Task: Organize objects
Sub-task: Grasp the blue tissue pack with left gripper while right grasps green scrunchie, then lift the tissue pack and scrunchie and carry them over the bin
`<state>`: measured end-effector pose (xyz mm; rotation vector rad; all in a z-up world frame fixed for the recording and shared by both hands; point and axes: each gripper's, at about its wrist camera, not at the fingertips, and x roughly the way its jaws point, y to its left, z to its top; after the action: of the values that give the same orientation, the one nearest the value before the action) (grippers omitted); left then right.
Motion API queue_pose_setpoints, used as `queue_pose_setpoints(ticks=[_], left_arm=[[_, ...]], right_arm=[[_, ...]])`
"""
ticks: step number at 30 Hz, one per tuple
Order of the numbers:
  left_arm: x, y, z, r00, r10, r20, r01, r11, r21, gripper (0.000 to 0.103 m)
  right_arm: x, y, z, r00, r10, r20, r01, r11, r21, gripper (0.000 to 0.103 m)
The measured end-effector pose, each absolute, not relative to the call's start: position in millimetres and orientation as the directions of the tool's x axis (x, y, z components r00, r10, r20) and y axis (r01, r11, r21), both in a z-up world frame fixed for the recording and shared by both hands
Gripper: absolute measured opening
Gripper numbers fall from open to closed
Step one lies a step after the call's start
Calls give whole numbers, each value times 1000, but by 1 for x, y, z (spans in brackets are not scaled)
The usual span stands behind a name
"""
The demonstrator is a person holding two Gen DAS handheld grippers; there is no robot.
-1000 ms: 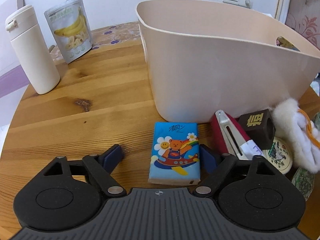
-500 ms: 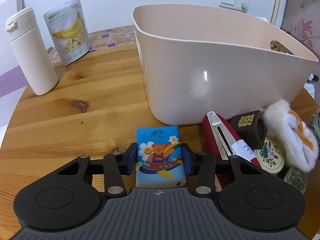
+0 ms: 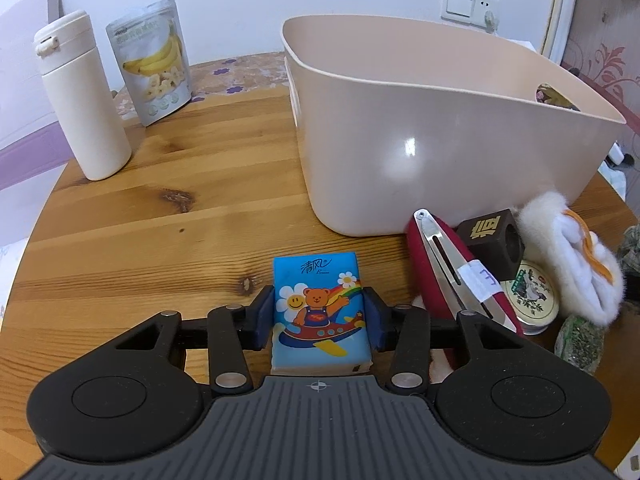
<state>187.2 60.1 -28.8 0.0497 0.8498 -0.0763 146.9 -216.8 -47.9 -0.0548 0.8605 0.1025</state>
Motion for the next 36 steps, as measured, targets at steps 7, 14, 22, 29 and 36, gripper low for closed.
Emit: queue_pose_setpoints(ticks=[7,14,22,29,36], left_arm=[[178,60,-17,677,-50,-734,86,996,11,46],[168,63,0,710,-49,-703,85,996,16,46],[154,63,19,744,-52,-666,84,996,15,46],[144,61,38,775,-65,-628,94,995,13,46],[142,59,60,813,-69,-578,107,994,32,46]], right_arm=[[139,-219,-37,671,68,-738,-106,994,-5,21],[132,-221,-26,694,68,-717,-101,995,-4,21],[124,-225,-13,723,67,-688,-94,996,-1,21],[119,-229,-2,749,71,-659,-83,996,13,21],[118,-229,11,777,76,-625,-82,996,19,21]])
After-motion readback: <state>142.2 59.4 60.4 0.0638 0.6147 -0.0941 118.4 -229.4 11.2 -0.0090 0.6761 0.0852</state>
